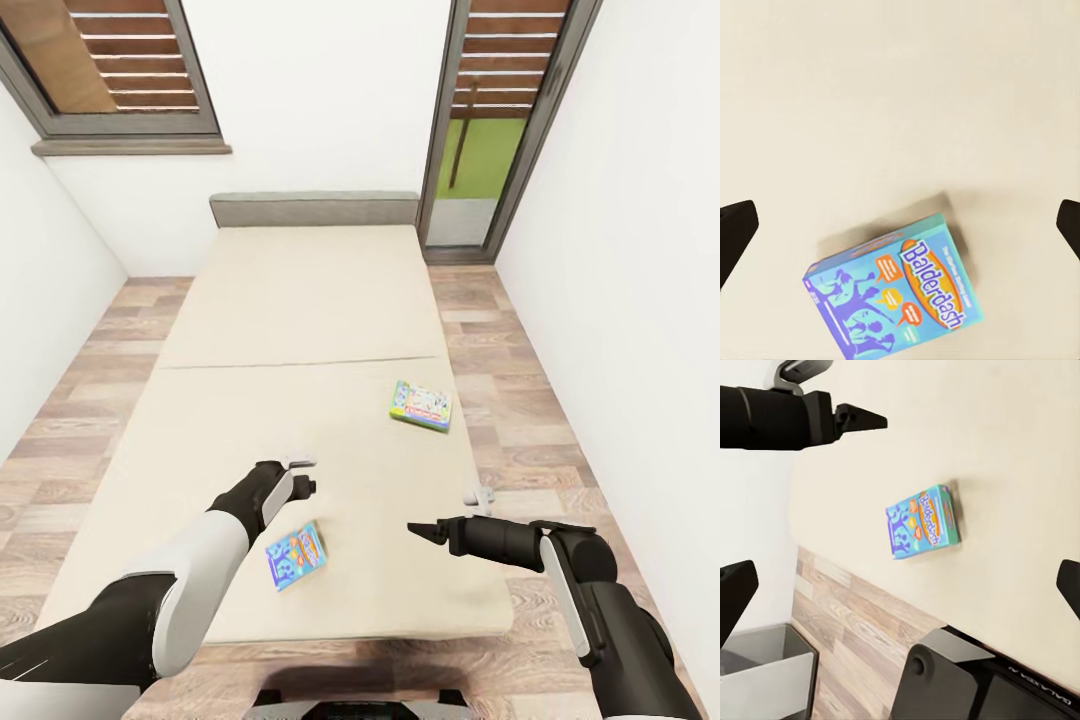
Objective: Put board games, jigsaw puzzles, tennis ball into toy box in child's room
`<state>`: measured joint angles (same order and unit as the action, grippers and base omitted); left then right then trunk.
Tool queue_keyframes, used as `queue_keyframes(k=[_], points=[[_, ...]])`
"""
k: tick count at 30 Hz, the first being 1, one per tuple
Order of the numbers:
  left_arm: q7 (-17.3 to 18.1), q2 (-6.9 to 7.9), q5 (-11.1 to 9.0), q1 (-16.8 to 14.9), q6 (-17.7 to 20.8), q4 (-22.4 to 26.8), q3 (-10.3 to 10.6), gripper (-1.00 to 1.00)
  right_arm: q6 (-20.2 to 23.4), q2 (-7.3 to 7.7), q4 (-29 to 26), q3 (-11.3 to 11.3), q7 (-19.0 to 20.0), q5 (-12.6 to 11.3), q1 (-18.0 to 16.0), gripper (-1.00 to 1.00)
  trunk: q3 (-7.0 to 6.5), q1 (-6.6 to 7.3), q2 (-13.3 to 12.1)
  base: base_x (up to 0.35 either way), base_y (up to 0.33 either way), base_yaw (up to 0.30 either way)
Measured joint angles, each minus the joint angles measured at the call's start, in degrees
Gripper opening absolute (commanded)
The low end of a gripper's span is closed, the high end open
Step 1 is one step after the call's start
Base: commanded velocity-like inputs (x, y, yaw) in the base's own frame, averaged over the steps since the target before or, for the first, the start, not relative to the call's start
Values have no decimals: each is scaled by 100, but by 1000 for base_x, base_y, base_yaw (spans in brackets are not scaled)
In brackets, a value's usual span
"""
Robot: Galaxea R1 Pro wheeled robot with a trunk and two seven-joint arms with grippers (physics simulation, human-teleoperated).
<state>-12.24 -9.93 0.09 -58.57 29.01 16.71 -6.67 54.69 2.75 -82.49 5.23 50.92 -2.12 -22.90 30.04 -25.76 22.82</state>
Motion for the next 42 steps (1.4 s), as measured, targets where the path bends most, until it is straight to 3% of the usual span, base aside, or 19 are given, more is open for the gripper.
queue_keyframes(k=[8, 14, 17, 24, 42], points=[[-10, 0, 15, 5, -70, -2, 2, 100, 2, 94, -31, 5, 167, -27, 1, 100, 76, 0, 0, 0, 0, 0], [-14, 0, 16, 6, -86, -2, 3, 100, -33, 310, -37, 39, 950, -23, 0, 100, 132, 0, 0, 0, 0, 0], [-15, 0, 16, 6, -87, -2, 7, 100, -48, 353, -38, 139, 1131, -20, 0, 100, 161, 0, 0, 0, 0, 0], [-15, 0, 17, 6, -88, -2, 15, 100, -58, 380, -33, 278, 1256, -13, 0, 100, 227, 0, 0, 0, 0, 0], [-24, 0, 24, 6, -97, -2, 19, 100, -59, 383, -29, 292, 1277, -8, -1, 100, 397, 0, 0, 0, 0, 0]])
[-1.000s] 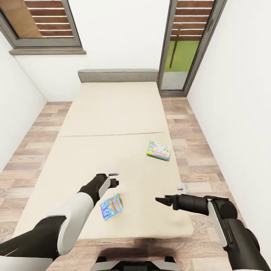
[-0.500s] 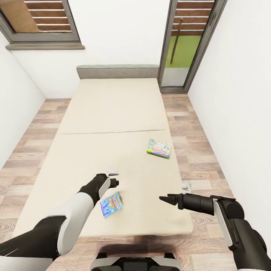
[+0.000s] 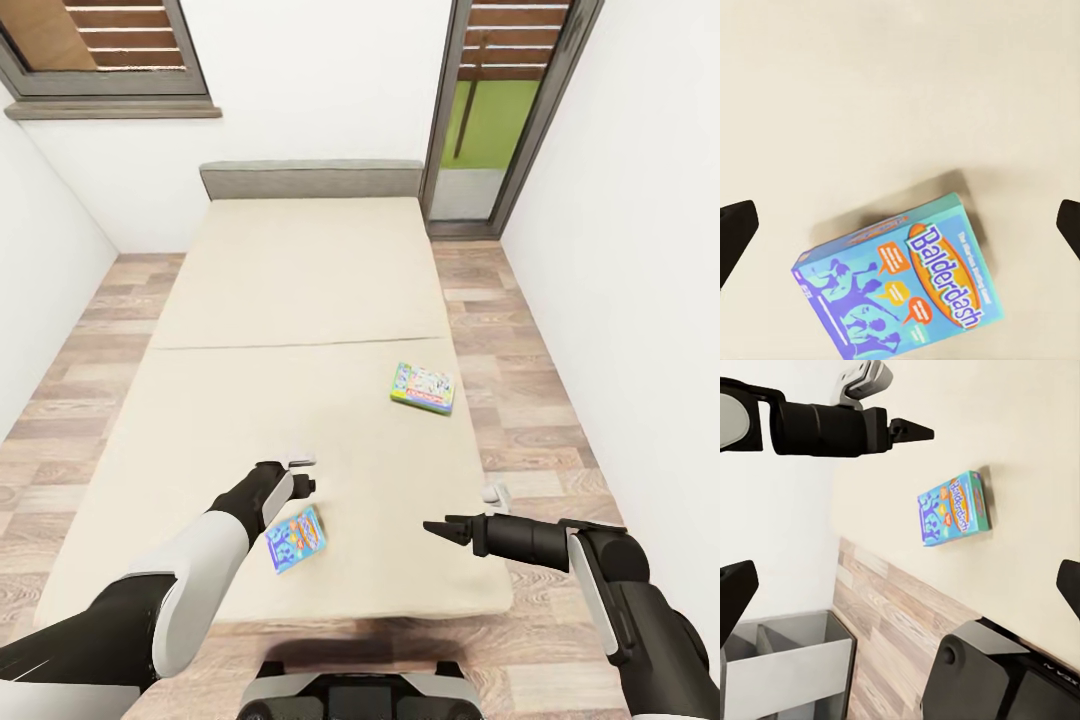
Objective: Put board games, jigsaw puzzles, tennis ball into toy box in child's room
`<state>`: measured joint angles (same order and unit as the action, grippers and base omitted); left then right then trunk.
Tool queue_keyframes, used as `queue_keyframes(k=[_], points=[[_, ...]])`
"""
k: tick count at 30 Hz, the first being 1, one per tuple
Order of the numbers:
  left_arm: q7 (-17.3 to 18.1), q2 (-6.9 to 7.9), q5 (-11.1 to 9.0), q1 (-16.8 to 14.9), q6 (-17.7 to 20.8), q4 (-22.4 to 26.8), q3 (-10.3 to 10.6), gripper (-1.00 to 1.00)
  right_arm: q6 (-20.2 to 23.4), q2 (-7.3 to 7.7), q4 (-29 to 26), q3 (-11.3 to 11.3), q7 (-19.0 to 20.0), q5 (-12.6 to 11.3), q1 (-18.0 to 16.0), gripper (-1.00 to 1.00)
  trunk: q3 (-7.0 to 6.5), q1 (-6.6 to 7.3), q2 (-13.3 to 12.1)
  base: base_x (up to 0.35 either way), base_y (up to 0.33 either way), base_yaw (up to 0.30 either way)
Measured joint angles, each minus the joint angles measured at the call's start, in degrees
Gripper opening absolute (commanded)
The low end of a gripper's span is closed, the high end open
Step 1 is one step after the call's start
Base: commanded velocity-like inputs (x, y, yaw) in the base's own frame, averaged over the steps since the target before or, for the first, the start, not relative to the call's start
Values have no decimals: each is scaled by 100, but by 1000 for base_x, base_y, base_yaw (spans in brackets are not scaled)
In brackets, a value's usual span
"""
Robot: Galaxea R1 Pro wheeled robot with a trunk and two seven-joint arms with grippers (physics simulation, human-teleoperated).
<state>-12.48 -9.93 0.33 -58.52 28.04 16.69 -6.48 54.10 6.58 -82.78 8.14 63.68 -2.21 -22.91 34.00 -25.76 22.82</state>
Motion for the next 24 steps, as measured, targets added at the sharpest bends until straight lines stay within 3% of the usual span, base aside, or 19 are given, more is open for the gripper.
queue_keyframes(k=[12, 24], points=[[0, 0, 0, 3, -7, 0, 0, 100, 0, 0, 0, 0, -7, 10, 0, 100, 113, 0, 0, 0, 0, 0], [0, -1, 6, 6, -285, -225, -6, 100, 0, 0, 2, 0, -1, 6, 0, 100, 227, 0, 0, 0, 0, 0]])
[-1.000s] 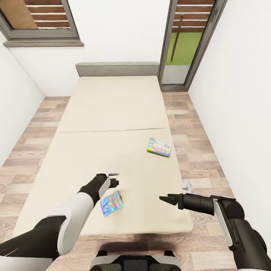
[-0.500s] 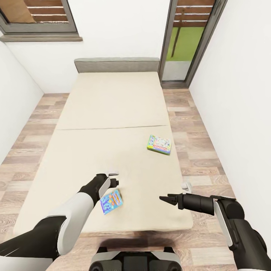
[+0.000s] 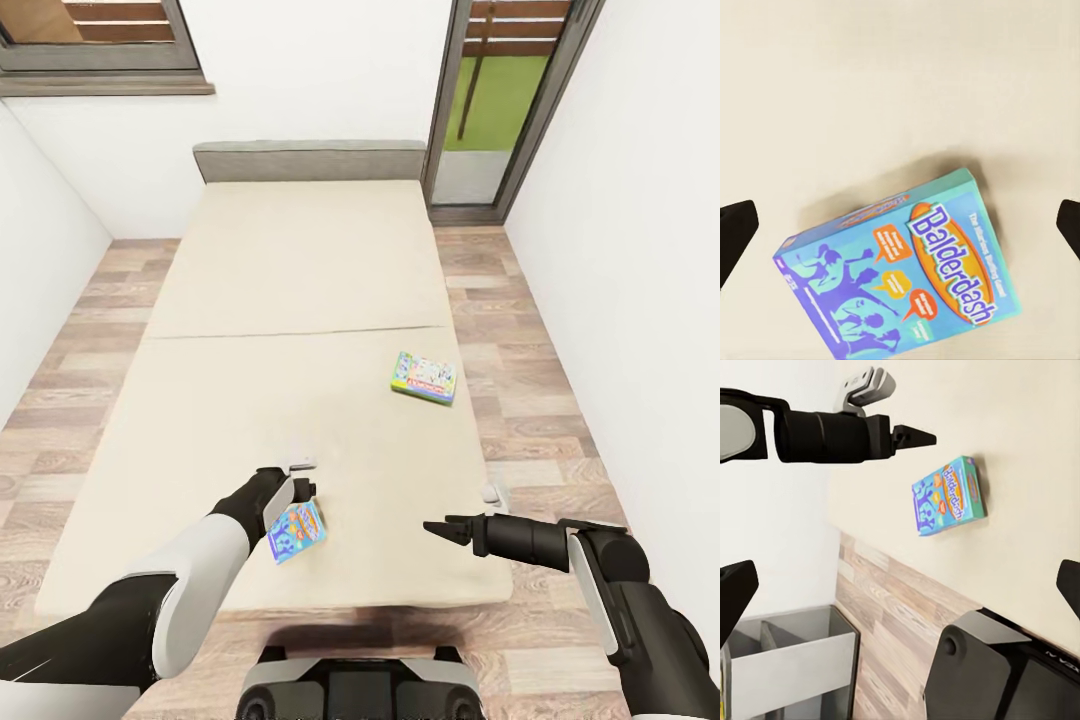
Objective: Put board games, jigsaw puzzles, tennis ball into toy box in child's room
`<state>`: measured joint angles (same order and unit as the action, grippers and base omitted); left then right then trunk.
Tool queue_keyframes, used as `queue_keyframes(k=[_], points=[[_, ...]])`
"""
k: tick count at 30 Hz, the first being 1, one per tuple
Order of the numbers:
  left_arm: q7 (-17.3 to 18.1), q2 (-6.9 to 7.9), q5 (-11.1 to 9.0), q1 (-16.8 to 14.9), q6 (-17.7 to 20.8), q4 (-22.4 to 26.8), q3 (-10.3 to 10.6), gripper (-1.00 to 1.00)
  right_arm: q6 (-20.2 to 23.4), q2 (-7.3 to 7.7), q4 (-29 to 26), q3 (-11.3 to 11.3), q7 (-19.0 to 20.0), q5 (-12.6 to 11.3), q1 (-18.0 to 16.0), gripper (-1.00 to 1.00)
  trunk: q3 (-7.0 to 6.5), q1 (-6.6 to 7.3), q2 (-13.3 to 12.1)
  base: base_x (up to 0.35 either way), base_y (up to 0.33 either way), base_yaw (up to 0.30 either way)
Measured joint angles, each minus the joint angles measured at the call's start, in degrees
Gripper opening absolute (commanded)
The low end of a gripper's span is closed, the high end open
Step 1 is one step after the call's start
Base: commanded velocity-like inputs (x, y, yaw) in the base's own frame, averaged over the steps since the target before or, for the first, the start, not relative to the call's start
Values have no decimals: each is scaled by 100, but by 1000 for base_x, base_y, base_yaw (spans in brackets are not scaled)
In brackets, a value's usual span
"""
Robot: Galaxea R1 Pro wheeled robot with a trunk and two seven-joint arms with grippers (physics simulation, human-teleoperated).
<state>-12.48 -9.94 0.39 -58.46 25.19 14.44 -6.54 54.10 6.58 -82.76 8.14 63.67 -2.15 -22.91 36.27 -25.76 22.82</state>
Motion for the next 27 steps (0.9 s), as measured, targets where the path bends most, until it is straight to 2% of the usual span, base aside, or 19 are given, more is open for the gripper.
queue_keyframes(k=[13, 27], points=[[0, 0, -5, 2, -6, -13, -5, 100, 0, 0, -2, 0, 1, 0, 0, 100, 120, 0, 0, 0, 0, 0], [0, 0, -6, 2, -15, -13, 0, 100, 0, 0, -2, 0, 2, -7, 0, 100, 137, 0, 1, 0, 0, 0]])
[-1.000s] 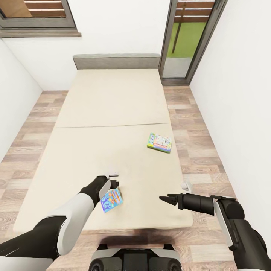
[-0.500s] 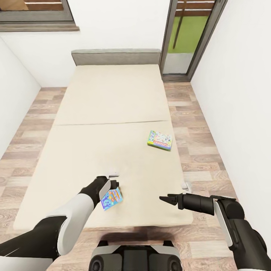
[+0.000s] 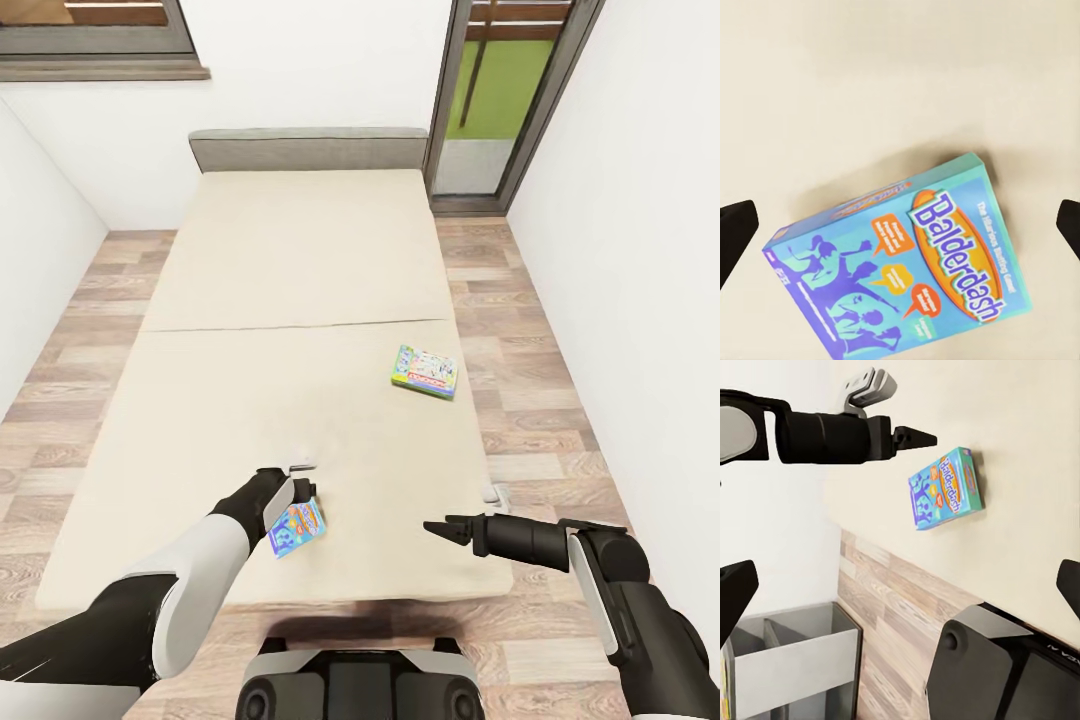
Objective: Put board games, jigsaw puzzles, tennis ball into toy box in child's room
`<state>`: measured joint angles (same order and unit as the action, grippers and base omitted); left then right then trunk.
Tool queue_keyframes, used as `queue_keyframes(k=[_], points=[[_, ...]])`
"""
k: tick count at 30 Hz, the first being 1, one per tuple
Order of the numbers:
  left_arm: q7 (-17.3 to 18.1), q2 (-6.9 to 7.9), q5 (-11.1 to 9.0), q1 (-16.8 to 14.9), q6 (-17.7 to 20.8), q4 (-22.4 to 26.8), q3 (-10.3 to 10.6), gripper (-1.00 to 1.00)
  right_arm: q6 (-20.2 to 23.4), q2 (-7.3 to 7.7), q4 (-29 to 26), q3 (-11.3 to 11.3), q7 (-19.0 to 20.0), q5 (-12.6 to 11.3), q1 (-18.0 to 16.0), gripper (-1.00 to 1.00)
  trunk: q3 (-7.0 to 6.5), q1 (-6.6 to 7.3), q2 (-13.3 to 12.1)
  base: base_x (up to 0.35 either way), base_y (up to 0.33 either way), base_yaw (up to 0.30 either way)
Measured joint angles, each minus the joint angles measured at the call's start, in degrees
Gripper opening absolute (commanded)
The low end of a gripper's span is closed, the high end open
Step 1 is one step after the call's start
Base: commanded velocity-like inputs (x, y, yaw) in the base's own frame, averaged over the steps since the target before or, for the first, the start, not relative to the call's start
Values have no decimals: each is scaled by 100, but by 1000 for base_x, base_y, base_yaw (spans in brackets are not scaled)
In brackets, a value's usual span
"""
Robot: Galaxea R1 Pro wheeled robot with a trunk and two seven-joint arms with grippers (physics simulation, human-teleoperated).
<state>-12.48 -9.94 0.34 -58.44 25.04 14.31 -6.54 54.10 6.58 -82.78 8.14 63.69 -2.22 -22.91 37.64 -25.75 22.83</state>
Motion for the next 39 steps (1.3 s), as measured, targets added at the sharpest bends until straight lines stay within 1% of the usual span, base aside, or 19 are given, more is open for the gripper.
queue_keyframes(k=[6, 16, 21, 27, 34, 39], points=[[0, 0, -1, -2, -2, 0, 3, 100, 0, 0, 0, 0, 3, 4, 0, 100, 0, 0, 0, 0, 0, 0], [-19, 0, 6, -3, -131, 0, 6, 100, 0, 0, 0, 0, 0, 9, 0, 100, 21, 0, 0, 0, 0, 0], [-24, 0, 7, -1, -151, 3, 19, 100, 0, 0, 0, 0, -7, 15, 0, 100, 58, 0, 0, 0, 0, 0], [-28, 0, 7, -3, -304, 3, 20, 100, 0, 0, 0, 0, -23, 26, 0, 100, 111, 0, 0, 0, 0, 0], [-29, 0, 7, -1, -344, 18, 19, 100, 1, 0, 2, 0, -36, 37, 0, 100, 176, 0, 0, 0, 0, 0], [-30, 0, 7, 0, -516, 25, 17, 100, 1, 0, 2, 0, -38, 42, 0, 100, 222, 0, 0, 0, 0, 0]])
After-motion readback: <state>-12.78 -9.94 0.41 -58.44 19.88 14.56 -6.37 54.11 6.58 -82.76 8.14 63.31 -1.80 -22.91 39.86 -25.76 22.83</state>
